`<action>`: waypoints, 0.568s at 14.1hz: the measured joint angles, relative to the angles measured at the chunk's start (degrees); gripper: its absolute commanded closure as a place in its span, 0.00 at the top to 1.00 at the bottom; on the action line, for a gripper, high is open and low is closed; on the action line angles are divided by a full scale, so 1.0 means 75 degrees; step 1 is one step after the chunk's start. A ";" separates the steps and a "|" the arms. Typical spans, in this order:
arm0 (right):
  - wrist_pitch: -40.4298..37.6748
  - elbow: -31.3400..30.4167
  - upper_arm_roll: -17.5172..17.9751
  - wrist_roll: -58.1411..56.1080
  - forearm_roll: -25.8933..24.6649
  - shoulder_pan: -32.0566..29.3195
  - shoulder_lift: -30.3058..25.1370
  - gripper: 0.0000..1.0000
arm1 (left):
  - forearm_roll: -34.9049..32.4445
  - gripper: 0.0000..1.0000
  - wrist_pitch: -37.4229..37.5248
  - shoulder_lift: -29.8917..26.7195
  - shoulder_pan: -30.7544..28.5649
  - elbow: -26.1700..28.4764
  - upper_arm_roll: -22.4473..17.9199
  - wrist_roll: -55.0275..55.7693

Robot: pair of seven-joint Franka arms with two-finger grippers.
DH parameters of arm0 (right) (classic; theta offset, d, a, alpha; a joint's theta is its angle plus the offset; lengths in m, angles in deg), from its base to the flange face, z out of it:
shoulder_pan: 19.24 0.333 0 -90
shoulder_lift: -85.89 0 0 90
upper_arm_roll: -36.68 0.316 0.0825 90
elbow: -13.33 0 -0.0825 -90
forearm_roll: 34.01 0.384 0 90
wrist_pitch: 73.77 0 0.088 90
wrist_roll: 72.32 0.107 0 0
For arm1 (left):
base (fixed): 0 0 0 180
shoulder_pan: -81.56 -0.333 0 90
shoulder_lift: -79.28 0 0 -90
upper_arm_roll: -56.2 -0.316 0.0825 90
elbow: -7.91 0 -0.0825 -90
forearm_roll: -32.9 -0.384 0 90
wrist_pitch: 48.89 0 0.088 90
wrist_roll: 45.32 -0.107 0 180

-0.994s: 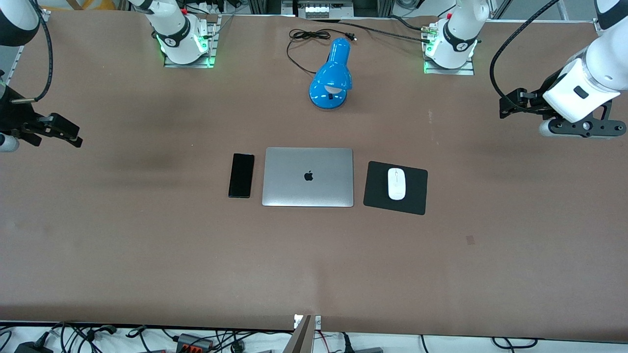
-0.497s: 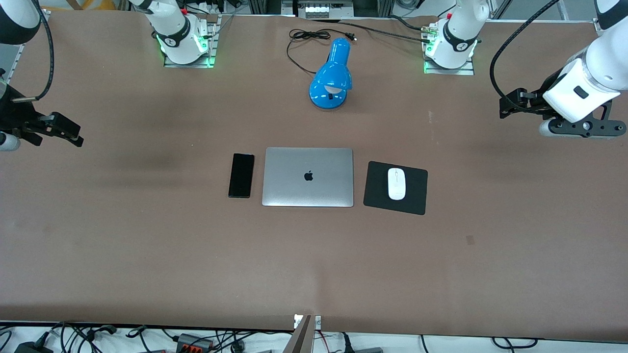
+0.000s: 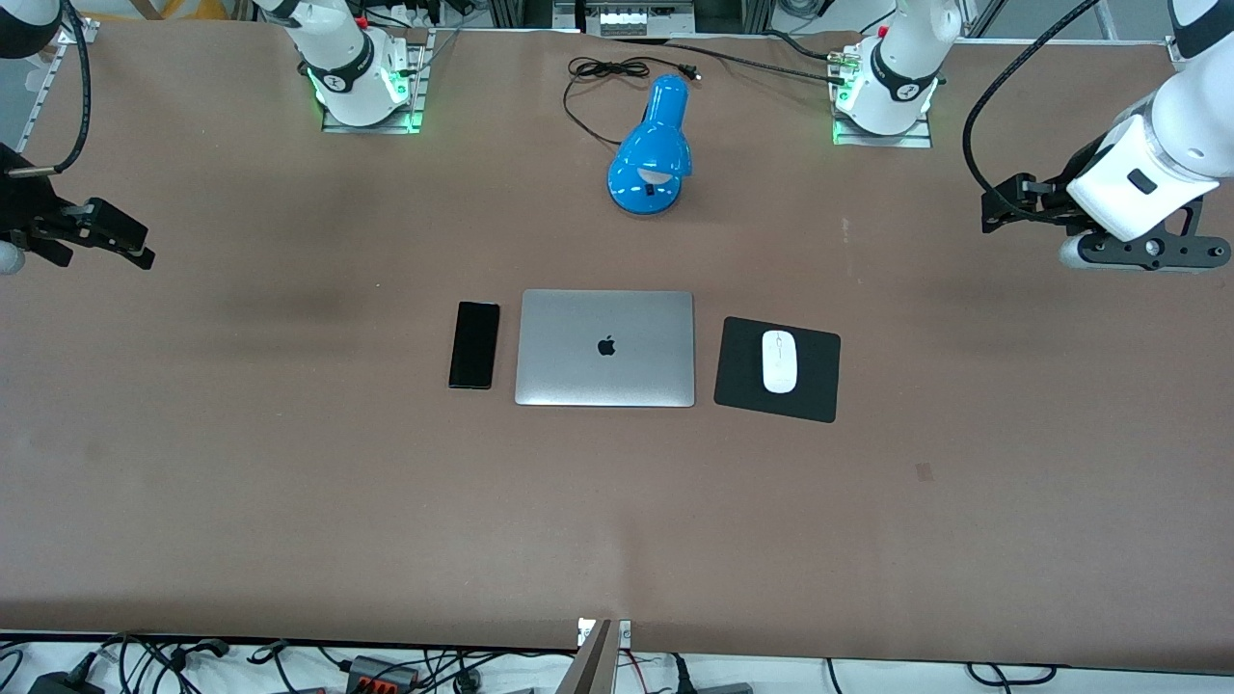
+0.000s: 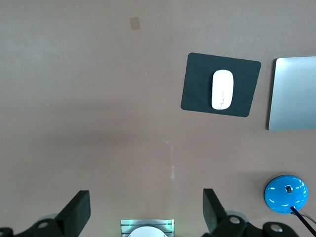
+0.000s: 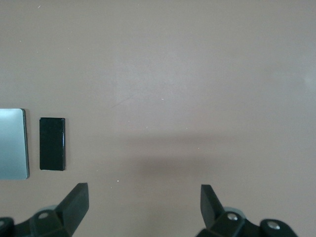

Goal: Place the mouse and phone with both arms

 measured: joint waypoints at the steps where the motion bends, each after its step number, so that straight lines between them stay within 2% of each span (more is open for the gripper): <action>1: 0.0000 0.0000 0.0000 0.0000 0.0000 0.0000 -0.0002 1.00 | 0.0000 1.00 0.0000 0.0000 0.0000 0.0000 0.0000 0.0000; 8: -0.0322 0.0000 0.0019 0.0000 0.0000 0.0000 -0.0006 1.00 | 0.0000 1.00 0.0000 0.0000 -0.0007 0.0000 0.0000 0.0000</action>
